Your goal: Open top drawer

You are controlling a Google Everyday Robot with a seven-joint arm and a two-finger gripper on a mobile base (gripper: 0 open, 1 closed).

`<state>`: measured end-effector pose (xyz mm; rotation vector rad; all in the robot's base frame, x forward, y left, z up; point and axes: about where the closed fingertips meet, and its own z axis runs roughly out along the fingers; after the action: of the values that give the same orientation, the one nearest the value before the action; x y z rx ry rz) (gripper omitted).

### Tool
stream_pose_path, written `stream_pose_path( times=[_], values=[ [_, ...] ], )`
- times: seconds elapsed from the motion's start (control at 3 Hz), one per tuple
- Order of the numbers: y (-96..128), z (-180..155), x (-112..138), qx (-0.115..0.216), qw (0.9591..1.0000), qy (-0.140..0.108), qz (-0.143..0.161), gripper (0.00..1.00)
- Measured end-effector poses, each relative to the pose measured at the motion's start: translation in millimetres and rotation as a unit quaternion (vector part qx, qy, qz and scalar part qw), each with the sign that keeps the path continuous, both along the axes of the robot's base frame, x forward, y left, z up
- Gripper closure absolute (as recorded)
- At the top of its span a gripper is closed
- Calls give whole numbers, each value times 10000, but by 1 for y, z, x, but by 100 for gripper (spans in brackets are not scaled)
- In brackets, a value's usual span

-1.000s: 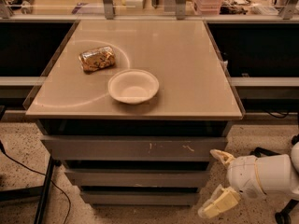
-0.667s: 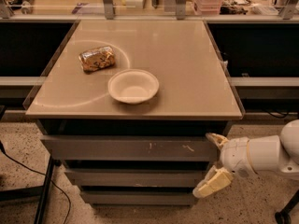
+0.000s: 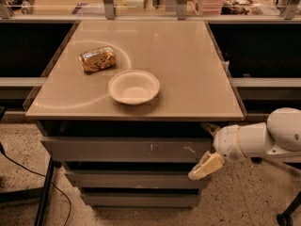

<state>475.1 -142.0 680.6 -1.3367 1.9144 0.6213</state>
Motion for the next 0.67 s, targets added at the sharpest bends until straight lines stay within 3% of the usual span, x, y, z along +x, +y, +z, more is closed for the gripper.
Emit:
stream_pose_path(
  times=[0.33, 0.67],
  values=[
    [0, 0, 0, 0, 10000, 0, 0, 0],
    [0, 0, 0, 0, 10000, 0, 1, 18]
  ],
)
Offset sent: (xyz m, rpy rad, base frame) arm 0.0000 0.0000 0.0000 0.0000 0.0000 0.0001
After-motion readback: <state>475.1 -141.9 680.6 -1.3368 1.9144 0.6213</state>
